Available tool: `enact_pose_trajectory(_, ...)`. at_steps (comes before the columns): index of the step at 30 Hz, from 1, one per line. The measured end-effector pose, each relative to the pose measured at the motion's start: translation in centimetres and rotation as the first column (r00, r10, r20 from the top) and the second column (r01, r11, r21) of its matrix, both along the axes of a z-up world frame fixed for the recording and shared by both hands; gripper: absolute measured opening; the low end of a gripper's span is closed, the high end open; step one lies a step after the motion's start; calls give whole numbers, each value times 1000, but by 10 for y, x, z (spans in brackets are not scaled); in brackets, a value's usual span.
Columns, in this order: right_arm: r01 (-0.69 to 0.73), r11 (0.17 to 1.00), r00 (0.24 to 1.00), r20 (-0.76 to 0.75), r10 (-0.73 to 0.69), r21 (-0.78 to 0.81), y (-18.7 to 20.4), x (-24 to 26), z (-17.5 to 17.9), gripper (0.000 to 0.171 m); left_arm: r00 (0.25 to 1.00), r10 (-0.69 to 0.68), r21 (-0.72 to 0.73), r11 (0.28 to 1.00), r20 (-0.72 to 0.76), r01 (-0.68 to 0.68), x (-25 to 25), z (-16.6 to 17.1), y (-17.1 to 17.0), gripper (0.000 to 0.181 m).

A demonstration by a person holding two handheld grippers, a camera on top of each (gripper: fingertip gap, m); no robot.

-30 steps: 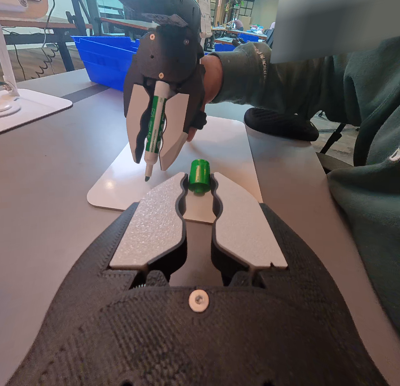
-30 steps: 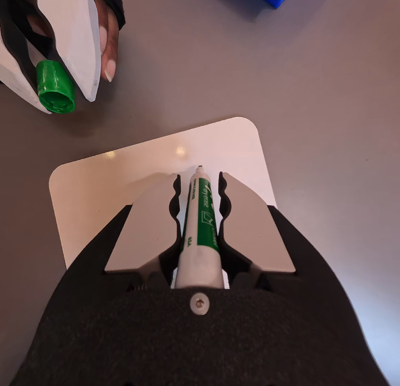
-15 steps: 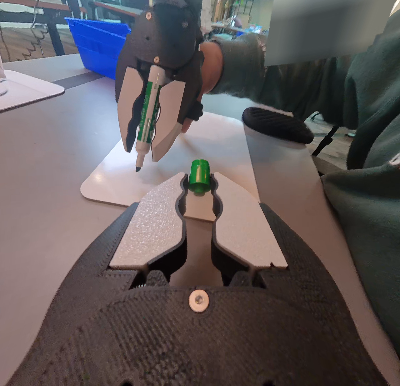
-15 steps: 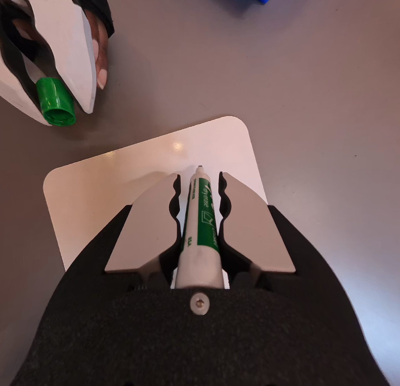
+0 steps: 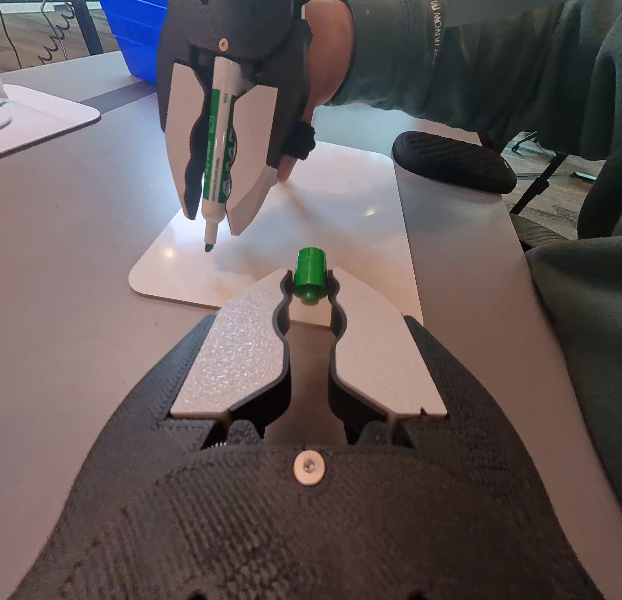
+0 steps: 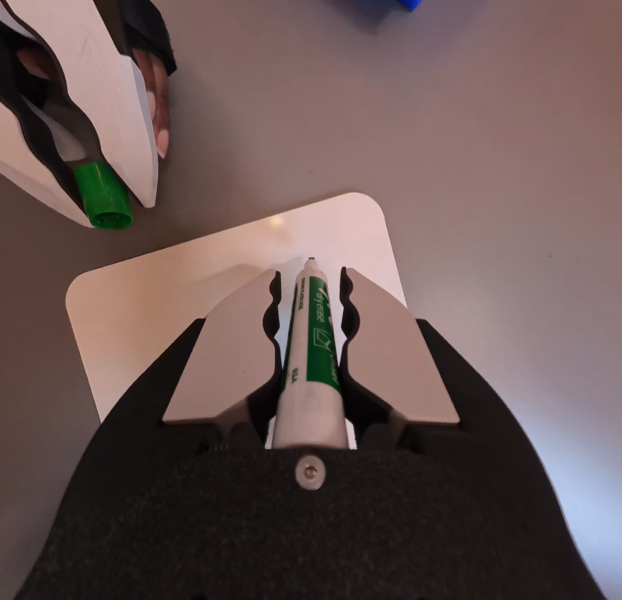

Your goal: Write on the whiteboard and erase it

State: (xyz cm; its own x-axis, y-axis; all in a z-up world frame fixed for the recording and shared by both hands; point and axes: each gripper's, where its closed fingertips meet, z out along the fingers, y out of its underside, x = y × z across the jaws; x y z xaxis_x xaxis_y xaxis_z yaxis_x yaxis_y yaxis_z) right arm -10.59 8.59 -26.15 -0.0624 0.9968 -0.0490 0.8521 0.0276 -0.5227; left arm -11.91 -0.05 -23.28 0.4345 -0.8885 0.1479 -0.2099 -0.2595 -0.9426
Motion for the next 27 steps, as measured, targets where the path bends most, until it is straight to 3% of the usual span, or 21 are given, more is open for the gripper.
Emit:
enact_pose_trajectory(12, 34, 999, 998, 45, -32, -30, -3, -22, -9, 34, 996, -3, 76, 997, -94, 10, 3, -6, -4, 20)
enact_pose_trajectory(27, 25, 999, 997, 73, -22, -39, 2, -27, -13, 34, 995, -18, 66, 998, -95, 24, 4, -7, -6, 20)
